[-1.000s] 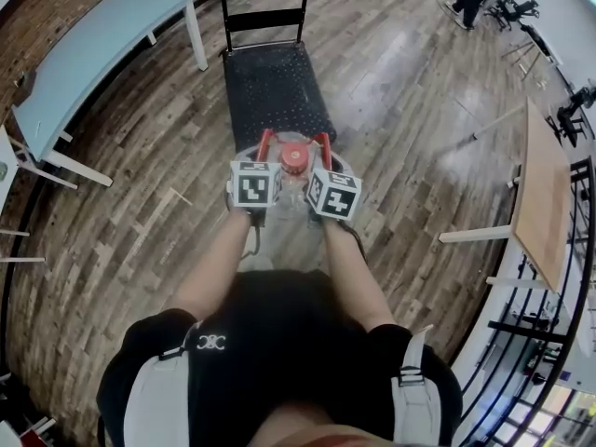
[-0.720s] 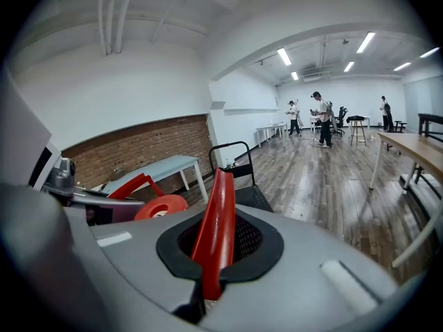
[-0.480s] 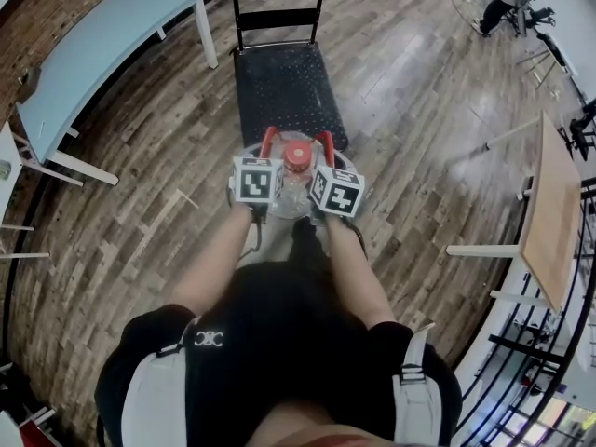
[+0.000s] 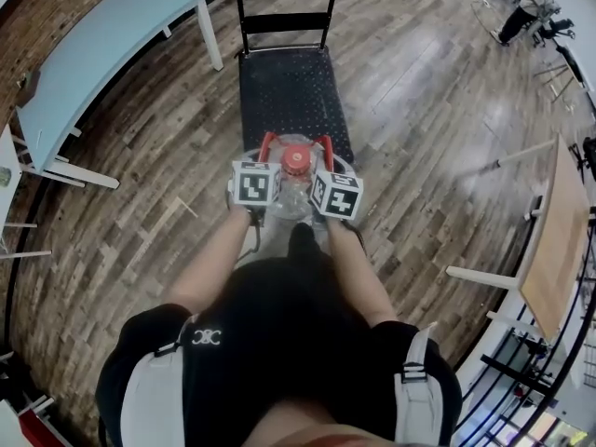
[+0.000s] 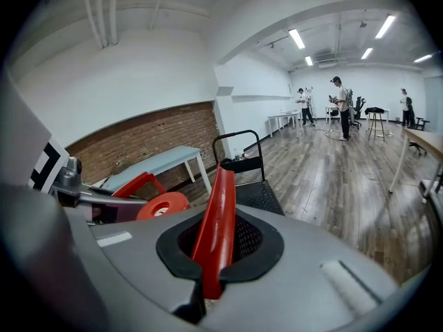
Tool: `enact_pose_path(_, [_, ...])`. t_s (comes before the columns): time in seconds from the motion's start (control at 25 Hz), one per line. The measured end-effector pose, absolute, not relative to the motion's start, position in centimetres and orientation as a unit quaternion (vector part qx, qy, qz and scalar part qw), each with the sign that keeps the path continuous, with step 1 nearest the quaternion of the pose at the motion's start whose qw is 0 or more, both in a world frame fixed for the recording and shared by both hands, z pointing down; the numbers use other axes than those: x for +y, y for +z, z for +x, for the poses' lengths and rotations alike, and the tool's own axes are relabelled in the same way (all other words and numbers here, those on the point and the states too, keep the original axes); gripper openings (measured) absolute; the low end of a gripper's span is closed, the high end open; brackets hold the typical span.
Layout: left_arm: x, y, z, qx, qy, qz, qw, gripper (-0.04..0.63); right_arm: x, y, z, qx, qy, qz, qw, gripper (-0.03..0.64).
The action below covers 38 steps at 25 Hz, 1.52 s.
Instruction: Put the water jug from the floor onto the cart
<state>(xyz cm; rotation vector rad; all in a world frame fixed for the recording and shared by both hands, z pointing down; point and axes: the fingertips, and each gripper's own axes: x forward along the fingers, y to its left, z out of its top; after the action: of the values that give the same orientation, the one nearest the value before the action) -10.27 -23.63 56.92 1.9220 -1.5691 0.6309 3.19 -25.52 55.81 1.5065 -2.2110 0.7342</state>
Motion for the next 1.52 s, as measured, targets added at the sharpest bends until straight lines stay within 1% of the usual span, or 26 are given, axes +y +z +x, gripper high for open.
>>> enact_pose_path(0.4, [-32.9, 58.7, -8.9, -0.594, 0.264, 0.703, 0.288, 0.003, -34.9, 58.4, 4.3, -0.794, 0.273, 0.498, 0.217, 0.015])
enact_pose_path(0.6, [-36.1, 61.4, -8.4, -0.603, 0.275, 0.684, 0.306, 0.003, -38.6, 60.7, 5.1, -0.798, 0.285, 0.473, 0.242, 0.015])
enact_pose_path(0.92, [-41.5, 65.4, -7.5, -0.602, 0.248, 0.688, 0.318, 0.002, -43.9, 65.4, 6.3, -0.778, 0.311, 0.466, 0.284, 0.015])
enact_pose_path(1.36, [-44.7, 72.6, -7.8, -0.594, 0.271, 0.674, 0.345, 0.003, -46.9, 73.4, 6.3, -0.744, 0.326, 0.469, 0.346, 0.015])
enact_pose_path(1.52, [-45.9, 74.9, -7.8, -0.593, 0.275, 0.671, 0.349, 0.002, -47.8, 75.9, 6.3, -0.734, 0.325, 0.475, 0.359, 0.015])
